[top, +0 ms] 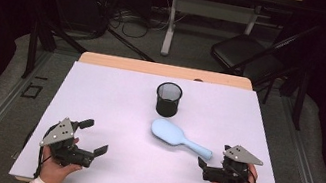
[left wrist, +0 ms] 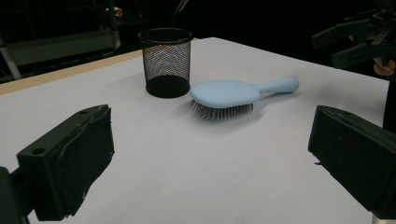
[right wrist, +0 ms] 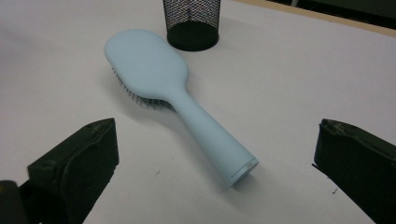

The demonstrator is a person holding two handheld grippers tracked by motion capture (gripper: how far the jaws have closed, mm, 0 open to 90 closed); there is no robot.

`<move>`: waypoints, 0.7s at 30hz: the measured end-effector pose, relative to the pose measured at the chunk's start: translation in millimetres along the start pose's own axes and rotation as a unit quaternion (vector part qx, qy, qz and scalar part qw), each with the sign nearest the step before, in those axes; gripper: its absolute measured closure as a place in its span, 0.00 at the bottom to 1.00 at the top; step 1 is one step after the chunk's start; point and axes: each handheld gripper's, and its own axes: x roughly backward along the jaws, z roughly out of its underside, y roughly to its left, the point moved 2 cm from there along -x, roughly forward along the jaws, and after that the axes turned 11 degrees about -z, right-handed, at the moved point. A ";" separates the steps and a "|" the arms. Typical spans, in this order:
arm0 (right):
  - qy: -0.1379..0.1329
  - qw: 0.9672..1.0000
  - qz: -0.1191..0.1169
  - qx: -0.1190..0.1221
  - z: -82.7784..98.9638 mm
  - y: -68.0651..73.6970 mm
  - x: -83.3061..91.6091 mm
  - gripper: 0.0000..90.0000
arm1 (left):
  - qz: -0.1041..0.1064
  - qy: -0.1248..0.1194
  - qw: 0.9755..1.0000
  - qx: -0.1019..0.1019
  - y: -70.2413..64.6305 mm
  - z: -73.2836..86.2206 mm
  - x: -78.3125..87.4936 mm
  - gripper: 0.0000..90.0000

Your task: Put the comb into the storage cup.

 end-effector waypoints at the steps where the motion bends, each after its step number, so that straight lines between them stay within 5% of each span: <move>1: 0.002 1.000 -0.001 0.001 -1.9 -0.1 -0.4 0.00 | 0.000 0.000 1.000 0.000 0.0 -0.1 -0.2 0.00; 13: 0.026 0.999 -0.031 0.013 -24.2 -1.5 -12.1 0.00 | -0.003 0.000 1.000 0.001 -0.2 0.5 2.0 0.00; 21: 0.065 0.997 -0.033 0.020 -28.5 -3.6 -25.9 0.00 | -0.006 -0.002 1.000 0.012 2.9 1.1 3.5 0.00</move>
